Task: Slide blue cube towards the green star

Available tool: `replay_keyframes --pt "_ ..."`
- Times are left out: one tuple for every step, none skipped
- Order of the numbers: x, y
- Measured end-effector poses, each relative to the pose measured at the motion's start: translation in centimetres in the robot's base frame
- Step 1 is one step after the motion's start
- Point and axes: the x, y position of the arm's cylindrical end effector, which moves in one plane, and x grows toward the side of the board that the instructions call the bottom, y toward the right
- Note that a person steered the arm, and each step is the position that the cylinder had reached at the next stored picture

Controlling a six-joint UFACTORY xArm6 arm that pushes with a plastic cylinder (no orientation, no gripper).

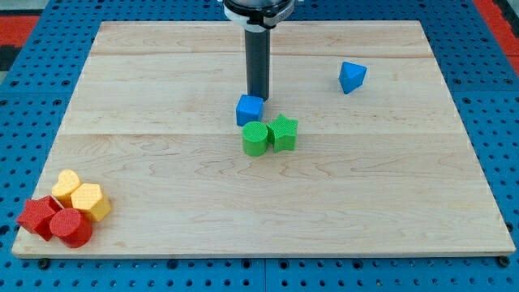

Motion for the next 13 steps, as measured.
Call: replay_keyframes --pt "-0.5 1.4" --pt "-3.2 2.8" --pt "-3.8 0.5" --pt "-3.8 -2.9" --pt "-3.6 -4.6" --pt "-2.6 -6.6" --pt "-1.1 -8.0" --pt "0.3 -8.9" --pt "1.1 -8.9" --pt "1.6 -8.0" --pt "1.8 -6.3" --pt "2.0 -4.7" --pt "2.5 -3.0"
